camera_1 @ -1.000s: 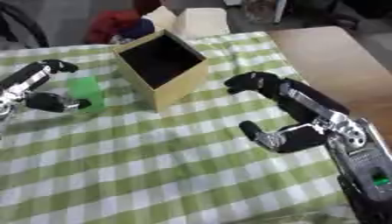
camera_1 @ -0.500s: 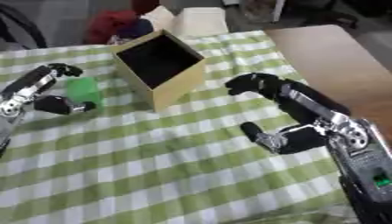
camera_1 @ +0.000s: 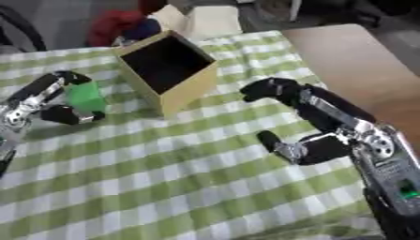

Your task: Pick up objects on the table and place them in the box.

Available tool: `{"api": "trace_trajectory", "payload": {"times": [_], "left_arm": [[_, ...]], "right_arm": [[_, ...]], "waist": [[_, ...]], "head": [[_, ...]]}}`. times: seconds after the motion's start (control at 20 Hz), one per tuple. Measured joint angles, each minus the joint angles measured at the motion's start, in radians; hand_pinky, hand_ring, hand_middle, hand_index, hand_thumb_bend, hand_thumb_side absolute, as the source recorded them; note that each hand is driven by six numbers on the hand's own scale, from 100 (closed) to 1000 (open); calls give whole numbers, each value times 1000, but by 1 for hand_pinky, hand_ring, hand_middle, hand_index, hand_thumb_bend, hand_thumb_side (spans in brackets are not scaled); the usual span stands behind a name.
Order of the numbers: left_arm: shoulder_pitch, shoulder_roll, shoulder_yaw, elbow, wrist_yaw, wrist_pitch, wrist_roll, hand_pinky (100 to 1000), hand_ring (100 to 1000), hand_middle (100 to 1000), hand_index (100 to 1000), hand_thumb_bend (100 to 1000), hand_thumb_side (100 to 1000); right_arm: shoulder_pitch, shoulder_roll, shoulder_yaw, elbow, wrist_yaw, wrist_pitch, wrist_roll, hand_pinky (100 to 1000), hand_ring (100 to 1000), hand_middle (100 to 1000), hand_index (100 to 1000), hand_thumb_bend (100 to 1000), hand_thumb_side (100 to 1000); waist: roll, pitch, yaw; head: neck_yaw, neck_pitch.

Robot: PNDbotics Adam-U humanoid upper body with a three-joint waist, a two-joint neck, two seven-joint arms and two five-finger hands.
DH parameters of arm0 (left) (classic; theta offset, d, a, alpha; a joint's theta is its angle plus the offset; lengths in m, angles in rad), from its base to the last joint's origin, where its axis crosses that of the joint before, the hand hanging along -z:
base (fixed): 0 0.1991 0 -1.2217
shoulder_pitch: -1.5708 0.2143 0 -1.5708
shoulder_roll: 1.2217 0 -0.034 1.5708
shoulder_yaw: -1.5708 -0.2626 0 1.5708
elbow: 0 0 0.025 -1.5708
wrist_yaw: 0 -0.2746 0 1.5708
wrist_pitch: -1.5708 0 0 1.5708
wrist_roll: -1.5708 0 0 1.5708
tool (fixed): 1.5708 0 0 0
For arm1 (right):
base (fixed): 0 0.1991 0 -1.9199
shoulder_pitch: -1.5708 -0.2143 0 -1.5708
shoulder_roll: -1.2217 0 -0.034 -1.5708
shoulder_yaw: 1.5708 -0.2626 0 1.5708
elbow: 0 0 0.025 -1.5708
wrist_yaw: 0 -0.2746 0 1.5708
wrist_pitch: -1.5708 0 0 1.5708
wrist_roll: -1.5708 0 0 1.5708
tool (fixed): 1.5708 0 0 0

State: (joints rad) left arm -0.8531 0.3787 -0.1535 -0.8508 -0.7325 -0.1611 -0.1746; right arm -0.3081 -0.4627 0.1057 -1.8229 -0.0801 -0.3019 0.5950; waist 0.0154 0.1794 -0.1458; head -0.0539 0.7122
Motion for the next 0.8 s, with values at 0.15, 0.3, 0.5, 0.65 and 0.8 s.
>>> {"api": "trace_trajectory", "payload": {"times": [0.15,0.3,0.5,0.65,0.8], "left_arm": [[0,-1,4,8,-12,1,6,902,842,725,852,640,418],[0,-1,5,13,-25,3,9,885,823,700,845,614,379],[0,-1,10,18,-37,4,11,856,777,643,834,573,324],[0,-1,11,18,-41,7,13,836,749,611,829,508,256],[0,0,11,13,-34,10,12,824,726,584,824,466,217]], "right_arm": [[0,0,0,0,0,1,1,967,860,861,836,181,245],[0,0,0,0,0,2,2,967,860,861,836,180,245],[0,0,0,0,0,2,3,967,860,862,836,179,245],[0,0,0,0,0,2,3,967,860,862,836,178,245],[0,0,0,0,0,2,3,967,860,862,836,177,245]], "waist": [[1,0,0],[1,0,-1],[1,0,0],[1,0,3],[1,-1,6]], "head": [[0,1],[-1,6],[-1,8],[-2,9],[-5,9]]}}
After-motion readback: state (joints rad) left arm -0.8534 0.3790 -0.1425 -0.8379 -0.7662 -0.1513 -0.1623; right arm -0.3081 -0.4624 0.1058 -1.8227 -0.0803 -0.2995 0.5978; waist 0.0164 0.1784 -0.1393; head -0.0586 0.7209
